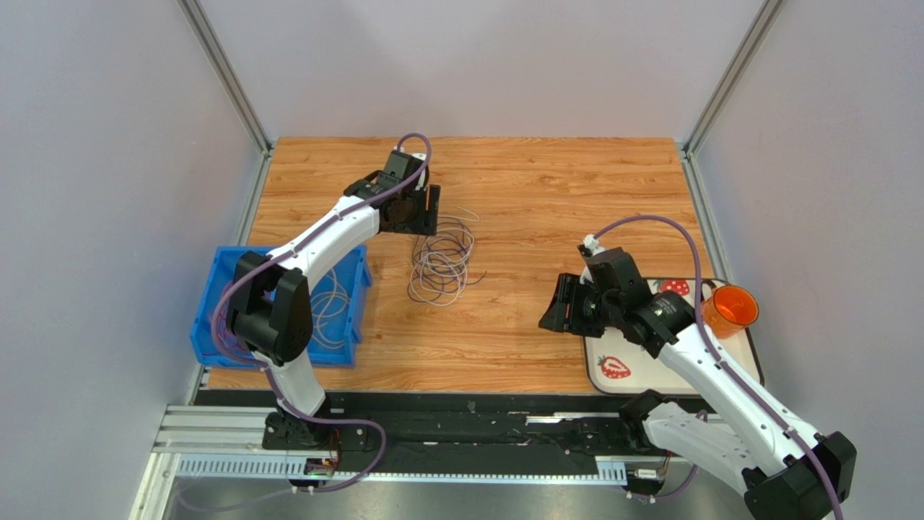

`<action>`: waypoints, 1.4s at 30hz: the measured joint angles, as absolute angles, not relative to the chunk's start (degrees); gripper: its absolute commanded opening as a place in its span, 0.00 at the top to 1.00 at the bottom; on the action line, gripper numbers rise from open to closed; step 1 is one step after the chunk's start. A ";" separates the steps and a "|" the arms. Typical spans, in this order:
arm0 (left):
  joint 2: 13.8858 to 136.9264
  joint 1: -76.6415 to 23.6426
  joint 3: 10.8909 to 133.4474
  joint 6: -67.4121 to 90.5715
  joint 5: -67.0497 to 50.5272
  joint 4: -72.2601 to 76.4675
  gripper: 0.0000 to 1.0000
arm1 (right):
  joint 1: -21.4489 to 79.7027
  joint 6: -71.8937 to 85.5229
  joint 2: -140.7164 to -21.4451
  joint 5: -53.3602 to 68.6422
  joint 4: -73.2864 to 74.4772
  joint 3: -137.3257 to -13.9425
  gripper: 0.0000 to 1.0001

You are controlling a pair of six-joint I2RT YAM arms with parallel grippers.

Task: Untangle the cables
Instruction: Pick up the cable at the center of the board.

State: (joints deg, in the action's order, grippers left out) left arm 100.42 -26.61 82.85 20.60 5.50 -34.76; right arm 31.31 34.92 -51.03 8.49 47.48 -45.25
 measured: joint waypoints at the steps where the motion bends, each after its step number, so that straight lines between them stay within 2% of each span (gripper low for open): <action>1: 100.42 -26.61 82.48 19.90 5.48 -34.50 0.29 | 31.31 34.81 -51.11 8.47 47.48 -45.25 0.47; 12: 99.35 -26.63 70.22 12.69 2.83 -31.07 0.29 | 31.31 34.48 -53.12 8.56 47.22 -45.25 0.47; 30: 100.18 -27.40 70.96 9.91 1.50 -28.49 0.29 | 31.31 34.52 -53.21 8.93 46.46 -45.25 0.47; 36: 100.18 -27.68 69.14 9.89 -1.74 -28.10 0.34 | 31.31 34.54 -53.21 8.95 46.44 -45.25 0.47; 40: 100.36 -28.14 69.17 9.91 -2.68 -28.03 0.44 | 31.31 34.54 -53.21 9.06 46.44 -45.25 0.47; 42: 100.90 -28.16 69.19 10.07 -2.76 -28.05 0.46 | 31.31 34.57 -53.19 9.06 46.44 -45.25 0.47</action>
